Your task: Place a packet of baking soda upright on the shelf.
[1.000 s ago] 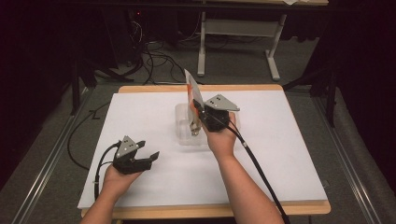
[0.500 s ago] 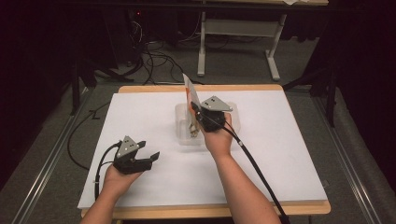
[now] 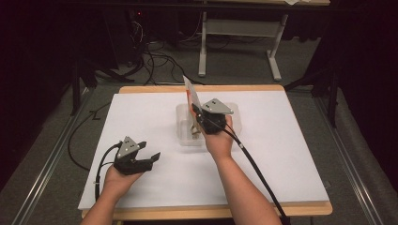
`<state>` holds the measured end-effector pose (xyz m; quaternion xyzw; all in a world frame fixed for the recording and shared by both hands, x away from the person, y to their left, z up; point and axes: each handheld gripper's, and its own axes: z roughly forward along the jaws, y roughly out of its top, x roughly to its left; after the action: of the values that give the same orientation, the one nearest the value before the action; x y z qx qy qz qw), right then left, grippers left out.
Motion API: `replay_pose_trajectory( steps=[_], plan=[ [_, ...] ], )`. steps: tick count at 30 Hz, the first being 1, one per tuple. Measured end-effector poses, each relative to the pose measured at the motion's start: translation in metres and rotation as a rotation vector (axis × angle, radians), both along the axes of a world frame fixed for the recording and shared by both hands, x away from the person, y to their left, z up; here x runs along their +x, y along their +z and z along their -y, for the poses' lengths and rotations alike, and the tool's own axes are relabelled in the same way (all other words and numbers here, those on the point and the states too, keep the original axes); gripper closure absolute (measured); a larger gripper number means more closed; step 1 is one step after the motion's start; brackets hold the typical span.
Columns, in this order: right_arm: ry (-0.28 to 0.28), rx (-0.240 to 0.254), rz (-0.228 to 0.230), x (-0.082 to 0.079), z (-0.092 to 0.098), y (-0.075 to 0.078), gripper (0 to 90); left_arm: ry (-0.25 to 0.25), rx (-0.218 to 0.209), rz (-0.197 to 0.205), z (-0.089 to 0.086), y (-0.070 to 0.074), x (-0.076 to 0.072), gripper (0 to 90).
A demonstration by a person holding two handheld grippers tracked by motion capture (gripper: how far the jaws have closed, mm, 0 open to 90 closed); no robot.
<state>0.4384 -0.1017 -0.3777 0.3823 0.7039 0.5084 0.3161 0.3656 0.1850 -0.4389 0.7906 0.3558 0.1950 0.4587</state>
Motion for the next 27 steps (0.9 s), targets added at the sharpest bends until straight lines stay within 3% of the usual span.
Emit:
replay_pose_trajectory(
  steps=[15, 18, 27],
  plan=[
    [0.011, 0.023, -0.037, 0.000, -0.002, -0.010, 90.0, 0.001, 0.000, -0.001, 0.000, 0.000, 0.001, 28.9],
    [0.020, 0.056, -0.041, -0.002, -0.003, -0.016, 90.0, 0.000, 0.001, -0.001, -0.001, 0.000, 0.001, 29.0],
    [0.026, 0.073, -0.044, -0.007, -0.002, -0.021, 90.0, -0.001, 0.000, 0.001, 0.000, 0.000, 0.000, 29.0]
  ],
)
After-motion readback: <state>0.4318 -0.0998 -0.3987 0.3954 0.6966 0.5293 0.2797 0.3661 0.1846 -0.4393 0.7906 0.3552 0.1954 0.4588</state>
